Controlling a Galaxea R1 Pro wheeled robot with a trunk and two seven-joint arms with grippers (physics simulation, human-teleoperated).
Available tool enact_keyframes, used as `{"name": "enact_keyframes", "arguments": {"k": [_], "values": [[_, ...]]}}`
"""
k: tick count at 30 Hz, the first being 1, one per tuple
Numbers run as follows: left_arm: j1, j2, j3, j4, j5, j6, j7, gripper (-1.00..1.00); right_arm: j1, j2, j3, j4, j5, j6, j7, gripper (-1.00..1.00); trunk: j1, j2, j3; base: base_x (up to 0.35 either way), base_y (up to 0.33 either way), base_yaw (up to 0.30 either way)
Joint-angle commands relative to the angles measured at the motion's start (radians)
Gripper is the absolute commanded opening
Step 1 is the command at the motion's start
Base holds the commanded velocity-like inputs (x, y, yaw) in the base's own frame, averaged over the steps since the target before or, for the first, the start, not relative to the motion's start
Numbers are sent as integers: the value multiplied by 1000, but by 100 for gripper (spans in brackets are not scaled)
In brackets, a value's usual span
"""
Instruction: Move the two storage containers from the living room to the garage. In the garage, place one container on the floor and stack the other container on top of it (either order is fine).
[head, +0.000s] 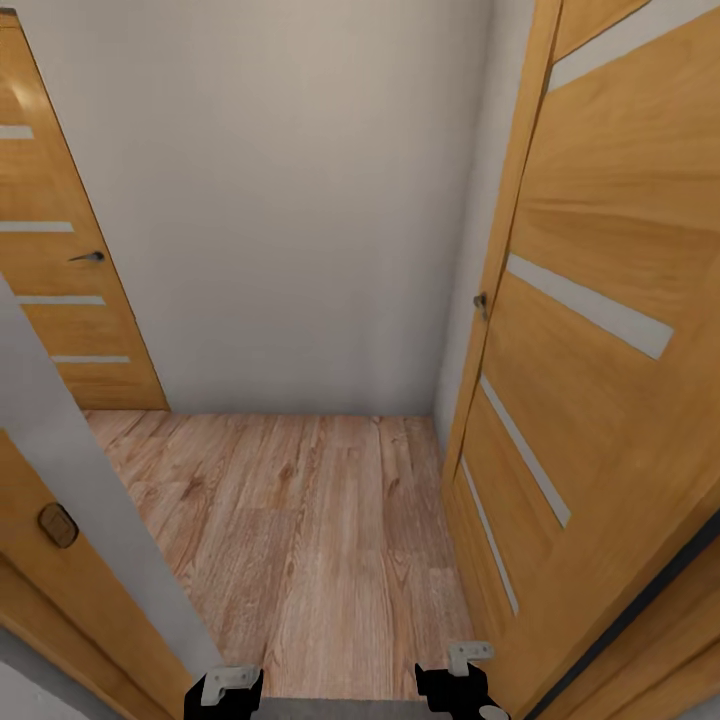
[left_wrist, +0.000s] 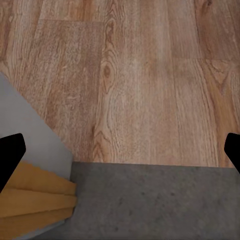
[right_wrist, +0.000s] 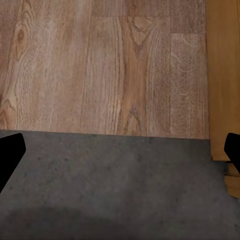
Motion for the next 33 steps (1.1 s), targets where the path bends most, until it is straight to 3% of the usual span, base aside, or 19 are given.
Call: {"name": "enact_keyframes", "arguments": {"k": [1,22,33], "values": [[-1,0,3,1,1,-3,-2,100,-1,0,2,1,1,-3,-2,100,0,-1,-1,7,0,11],[-1,0,3,1,1,-3,-2,100,0,0,2,1,1,-3,-2,100,0,-1,-1,206,-83,1],[-1,0,3,1,1,-3,-2,100,-1,0,2,1,1,-3,-2,100,0,-1,-1,35,-12,98]]}}
